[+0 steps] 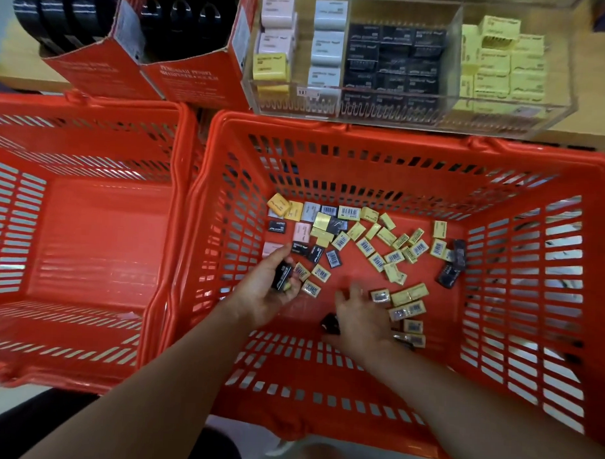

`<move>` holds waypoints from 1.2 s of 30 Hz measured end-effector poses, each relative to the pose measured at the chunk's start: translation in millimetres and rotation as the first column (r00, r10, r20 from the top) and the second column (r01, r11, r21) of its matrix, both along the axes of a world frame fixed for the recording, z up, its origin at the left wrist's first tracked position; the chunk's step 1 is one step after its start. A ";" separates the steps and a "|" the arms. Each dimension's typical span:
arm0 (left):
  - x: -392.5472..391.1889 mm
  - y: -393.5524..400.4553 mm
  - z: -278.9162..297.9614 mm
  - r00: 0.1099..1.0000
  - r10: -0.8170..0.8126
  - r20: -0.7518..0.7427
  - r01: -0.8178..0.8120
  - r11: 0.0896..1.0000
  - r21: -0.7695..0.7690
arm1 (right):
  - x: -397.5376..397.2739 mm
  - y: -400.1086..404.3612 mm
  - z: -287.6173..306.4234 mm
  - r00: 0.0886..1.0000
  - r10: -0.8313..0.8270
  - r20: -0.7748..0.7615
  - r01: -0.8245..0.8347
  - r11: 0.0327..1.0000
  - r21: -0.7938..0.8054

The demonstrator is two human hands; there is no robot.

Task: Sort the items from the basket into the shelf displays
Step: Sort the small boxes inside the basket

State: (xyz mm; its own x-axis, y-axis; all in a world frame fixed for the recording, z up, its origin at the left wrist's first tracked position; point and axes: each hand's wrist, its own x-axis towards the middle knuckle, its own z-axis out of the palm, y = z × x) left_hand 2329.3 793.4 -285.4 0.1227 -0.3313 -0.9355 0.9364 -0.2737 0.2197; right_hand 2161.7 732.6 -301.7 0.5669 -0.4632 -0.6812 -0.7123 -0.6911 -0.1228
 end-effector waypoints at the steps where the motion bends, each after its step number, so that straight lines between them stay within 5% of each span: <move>1: -0.4 0.0 0.2 1.000 0.000 0.000 0.000 1.000 0.009 | 1.8 3.8 -1.5 0.999 0.029 0.018 -0.028 0.999 -0.020; 4: -1.4 -0.8 0.1 1.000 -0.020 -0.002 0.020 1.000 0.014 | 3.2 6.2 -8.2 0.994 0.041 0.105 -0.039 0.999 -0.017; 7: -1.3 -0.9 -1.2 0.998 -0.056 0.010 0.055 0.998 0.014 | 3.6 -11.5 -8.2 0.951 -0.193 0.240 0.168 0.978 0.121; 11: -4.1 -7.8 0.8 0.999 -0.048 0.024 0.048 0.999 0.017 | 5.9 -41.1 10.8 0.732 -0.522 0.437 0.413 0.851 0.325; 16: -14.3 -18.7 11.6 0.988 -0.157 -0.001 0.154 0.974 -0.168 | 22.1 -36.7 39.2 0.502 -0.599 0.623 0.346 0.800 0.490; 20: -15.0 -21.2 15.1 0.990 -0.140 -0.032 0.120 0.931 -0.346 | 38.0 -33.0 48.0 0.475 -0.608 0.636 0.288 0.790 0.541; 24: -1.5 -19.5 7.5 0.996 -0.072 0.043 0.081 0.964 -0.253 | 36.2 -53.0 44.2 0.444 -0.558 0.701 0.228 0.827 0.514; 26: 6.9 -20.6 3.9 0.998 -0.005 0.070 0.014 0.991 -0.134 | 36.3 -72.7 33.9 0.522 -0.448 0.726 0.274 0.894 0.354; 30: 18.8 -23.0 2.4 0.994 0.069 0.083 -0.069 0.998 -0.008 | 50.4 -99.9 9.1 0.898 -0.076 0.434 0.036 0.994 0.101; 36: 13.7 -21.8 10.0 0.999 0.018 0.034 -0.016 0.999 -0.049 | 82.6 -87.6 -15.2 0.963 0.127 0.236 -0.099 0.987 -0.127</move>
State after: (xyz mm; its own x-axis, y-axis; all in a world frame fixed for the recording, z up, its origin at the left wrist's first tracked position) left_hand 2343.0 771.7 -275.4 0.1602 -0.3740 -0.9135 0.9326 -0.2459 0.2642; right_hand 2244.3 645.0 -316.9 0.7615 -0.4530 -0.4636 -0.5876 -0.7844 -0.1988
